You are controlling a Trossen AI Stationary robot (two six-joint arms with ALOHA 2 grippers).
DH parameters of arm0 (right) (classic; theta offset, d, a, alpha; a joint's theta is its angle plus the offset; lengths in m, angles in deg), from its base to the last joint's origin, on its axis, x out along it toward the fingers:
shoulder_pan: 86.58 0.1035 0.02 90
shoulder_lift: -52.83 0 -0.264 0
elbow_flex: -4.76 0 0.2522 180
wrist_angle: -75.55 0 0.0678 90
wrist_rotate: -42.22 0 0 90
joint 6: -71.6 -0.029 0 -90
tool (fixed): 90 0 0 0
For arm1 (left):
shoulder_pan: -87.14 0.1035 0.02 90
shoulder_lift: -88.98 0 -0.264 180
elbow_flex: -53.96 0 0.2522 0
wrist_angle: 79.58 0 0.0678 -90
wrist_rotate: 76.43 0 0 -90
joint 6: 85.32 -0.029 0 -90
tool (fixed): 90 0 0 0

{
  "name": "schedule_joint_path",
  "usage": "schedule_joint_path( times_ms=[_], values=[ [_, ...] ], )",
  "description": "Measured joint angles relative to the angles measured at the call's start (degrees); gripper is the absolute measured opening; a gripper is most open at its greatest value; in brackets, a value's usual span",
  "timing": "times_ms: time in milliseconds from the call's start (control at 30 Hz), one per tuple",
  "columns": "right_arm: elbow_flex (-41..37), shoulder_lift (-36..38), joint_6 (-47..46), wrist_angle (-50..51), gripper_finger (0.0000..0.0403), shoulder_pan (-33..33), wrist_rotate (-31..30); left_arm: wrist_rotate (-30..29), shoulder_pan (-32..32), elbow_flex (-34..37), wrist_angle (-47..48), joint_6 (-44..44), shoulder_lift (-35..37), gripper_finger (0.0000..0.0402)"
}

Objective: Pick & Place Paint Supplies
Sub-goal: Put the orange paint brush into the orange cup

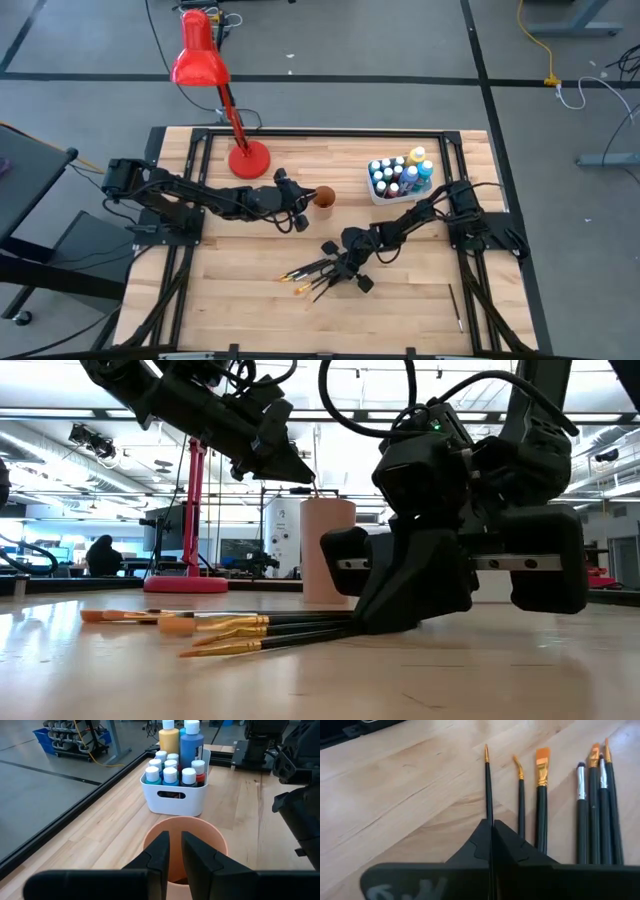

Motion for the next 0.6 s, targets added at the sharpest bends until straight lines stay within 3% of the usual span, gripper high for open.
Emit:
schedule_joint_path(
  times_ms=[267, 500, 600],
  values=[
    [-0.17, 9.15, 3.04, 9.00, 0.0003, 0.12, 1.32, 2.53, 0.01, 0.02, -0.11, -0.15, 0.00, 0.0059],
    [-0.15, 19.58, 9.95, 19.80, 0.0002, 0.13, -9.33, 15.17, -0.07, 0.03, -0.21, -9.11, 0.00, 0.0059],
    [-0.22, 26.03, 12.17, 22.63, 0.0002, 0.27, -14.49, 16.51, -0.62, 0.04, -0.74, -12.02, 0.00, 0.0059]
  ],
)
